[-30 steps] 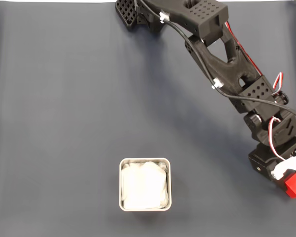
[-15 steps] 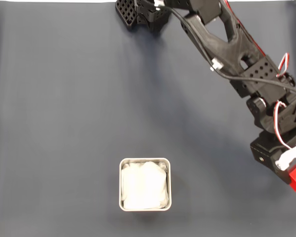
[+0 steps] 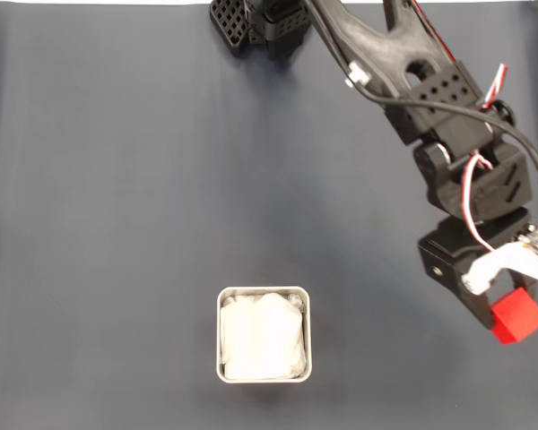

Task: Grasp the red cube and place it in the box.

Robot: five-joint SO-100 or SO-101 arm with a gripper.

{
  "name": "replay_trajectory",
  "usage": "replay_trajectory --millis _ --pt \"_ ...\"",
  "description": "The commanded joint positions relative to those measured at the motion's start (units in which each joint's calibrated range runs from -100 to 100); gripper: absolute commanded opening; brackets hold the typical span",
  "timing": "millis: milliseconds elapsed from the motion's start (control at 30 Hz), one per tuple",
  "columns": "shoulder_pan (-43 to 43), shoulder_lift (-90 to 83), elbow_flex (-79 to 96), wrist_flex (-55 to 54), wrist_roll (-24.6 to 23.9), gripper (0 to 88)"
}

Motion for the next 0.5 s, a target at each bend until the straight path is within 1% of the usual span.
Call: replay_trajectory --millis 0,467 --pt "1.9 -7.9 2.2 0.2 0.3 6.8" --pt "8.0 -21.5 14.8 1.5 0.3 6.7"
